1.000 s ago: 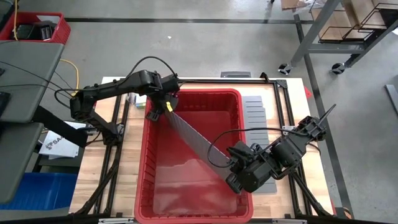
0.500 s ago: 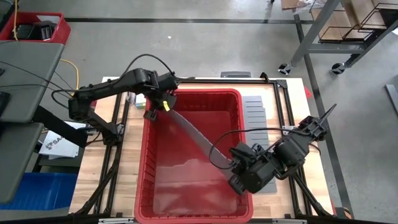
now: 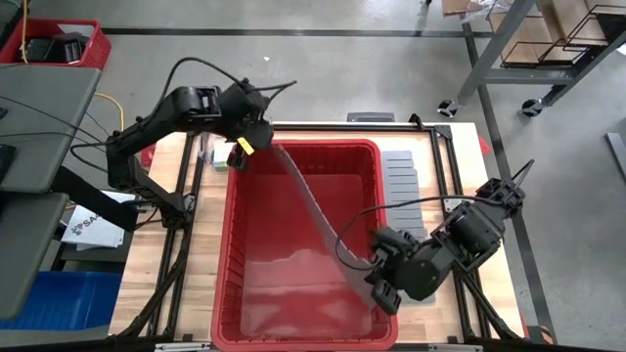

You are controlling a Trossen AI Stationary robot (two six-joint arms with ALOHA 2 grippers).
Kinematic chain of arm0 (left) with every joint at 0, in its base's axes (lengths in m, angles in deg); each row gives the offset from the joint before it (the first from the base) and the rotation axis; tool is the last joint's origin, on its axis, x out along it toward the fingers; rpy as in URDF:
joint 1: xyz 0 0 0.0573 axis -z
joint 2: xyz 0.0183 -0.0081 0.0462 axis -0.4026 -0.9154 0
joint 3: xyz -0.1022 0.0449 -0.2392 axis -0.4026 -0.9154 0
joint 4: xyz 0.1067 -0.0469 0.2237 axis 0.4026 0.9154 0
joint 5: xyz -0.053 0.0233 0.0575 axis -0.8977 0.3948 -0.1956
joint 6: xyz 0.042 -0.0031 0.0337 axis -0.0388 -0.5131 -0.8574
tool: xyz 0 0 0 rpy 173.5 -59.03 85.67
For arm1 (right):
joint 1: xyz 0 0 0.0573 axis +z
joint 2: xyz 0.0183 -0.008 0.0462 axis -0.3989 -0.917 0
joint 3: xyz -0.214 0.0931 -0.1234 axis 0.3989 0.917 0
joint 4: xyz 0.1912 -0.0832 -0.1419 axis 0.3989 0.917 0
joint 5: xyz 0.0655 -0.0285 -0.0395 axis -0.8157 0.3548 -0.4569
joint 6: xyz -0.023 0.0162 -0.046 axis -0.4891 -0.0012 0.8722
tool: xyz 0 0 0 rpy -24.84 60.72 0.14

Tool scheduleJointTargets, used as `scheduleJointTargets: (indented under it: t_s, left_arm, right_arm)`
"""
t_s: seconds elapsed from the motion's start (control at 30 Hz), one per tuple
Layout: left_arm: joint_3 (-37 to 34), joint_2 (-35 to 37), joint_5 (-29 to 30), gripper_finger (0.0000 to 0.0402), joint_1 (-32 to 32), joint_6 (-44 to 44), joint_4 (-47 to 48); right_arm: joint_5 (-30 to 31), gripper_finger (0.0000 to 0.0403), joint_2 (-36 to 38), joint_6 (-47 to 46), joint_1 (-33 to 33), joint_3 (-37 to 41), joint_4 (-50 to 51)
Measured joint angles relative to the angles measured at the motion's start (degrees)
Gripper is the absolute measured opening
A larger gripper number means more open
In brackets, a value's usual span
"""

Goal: Sort blocks
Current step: Assemble the bin divider into the red bin

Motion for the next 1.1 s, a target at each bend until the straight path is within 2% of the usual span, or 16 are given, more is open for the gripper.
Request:
scheduleJointTargets:
  t_s: [0.27,0.47,0.77,0.93,1.1]
  left_arm:
    - [0.3,-1.35,1.6,0.0001,4.06,-7.14,-13.94]
    - [0.32,-2.65,0.88,0.0001,4.5,-10.47,-22.87]
    - [0.34,-4.86,-4.89,0.0001,6.74,-10.36,-33.62]
    - [0.35,-8.09,-7.79,0.0001,7.96,-10.09,-35.93]
    - [0.24,-12.01,-4.77,0.0001,8.17,-8.92,-33.29]
  right_arm:
    - [1.55,0.0,-0.29,0.01,0.64,0.0,-6.54]
    - [2.7,0.0,-1.65,0.87,1.3,0.02,-9.69]
    - [4.01,0.0,-2.25,0.68,4.1,0.02,-16.29]
    - [4.01,0.0,-2.07,-1.49,6.24,0.0,-16.75]
    - [9.47,0.0,-1.97,-6.02,7.82,0.0,-13.07]
